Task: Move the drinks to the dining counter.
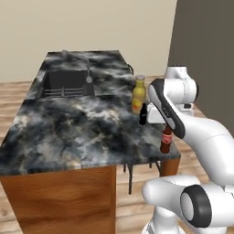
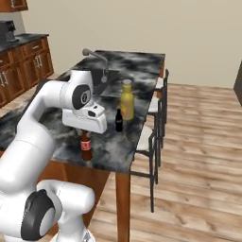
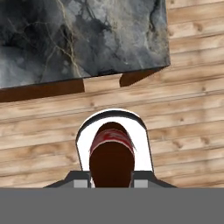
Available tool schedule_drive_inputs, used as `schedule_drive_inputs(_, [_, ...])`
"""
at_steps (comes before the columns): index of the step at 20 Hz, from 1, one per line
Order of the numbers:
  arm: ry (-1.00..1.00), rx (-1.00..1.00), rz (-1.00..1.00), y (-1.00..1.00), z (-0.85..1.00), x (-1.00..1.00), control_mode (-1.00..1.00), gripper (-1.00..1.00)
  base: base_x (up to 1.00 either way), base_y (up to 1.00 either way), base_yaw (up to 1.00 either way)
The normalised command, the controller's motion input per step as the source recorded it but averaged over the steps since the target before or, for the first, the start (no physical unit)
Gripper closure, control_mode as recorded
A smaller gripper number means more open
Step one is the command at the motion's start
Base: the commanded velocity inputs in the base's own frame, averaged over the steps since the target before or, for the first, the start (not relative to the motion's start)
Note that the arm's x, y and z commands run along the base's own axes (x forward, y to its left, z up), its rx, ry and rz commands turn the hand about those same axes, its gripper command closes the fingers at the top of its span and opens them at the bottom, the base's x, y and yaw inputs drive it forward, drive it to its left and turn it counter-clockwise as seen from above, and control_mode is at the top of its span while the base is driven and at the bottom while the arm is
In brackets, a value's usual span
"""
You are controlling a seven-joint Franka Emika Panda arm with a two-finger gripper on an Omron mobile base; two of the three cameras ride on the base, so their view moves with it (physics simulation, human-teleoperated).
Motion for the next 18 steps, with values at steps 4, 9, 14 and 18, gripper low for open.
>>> schedule_drive_inputs(4, [0.00, 0.00, 0.00, 0.00, 0.00, 0.00, 1.00, 1.00, 0.38, 0.18, -0.20])
schedule_drive_inputs(9, [0.00, 0.00, 0.00, 0.00, 0.00, 0.00, 1.00, 1.00, 0.33, 0.08, -0.19])
schedule_drive_inputs(14, [0.00, 0.00, 0.00, 0.00, 0.00, 0.00, 1.00, 1.00, 0.58, 0.12, -0.14])
schedule_drive_inputs(18, [0.00, 0.00, 0.00, 0.00, 0.00, 0.00, 1.00, 1.00, 0.59, 0.01, -0.02])
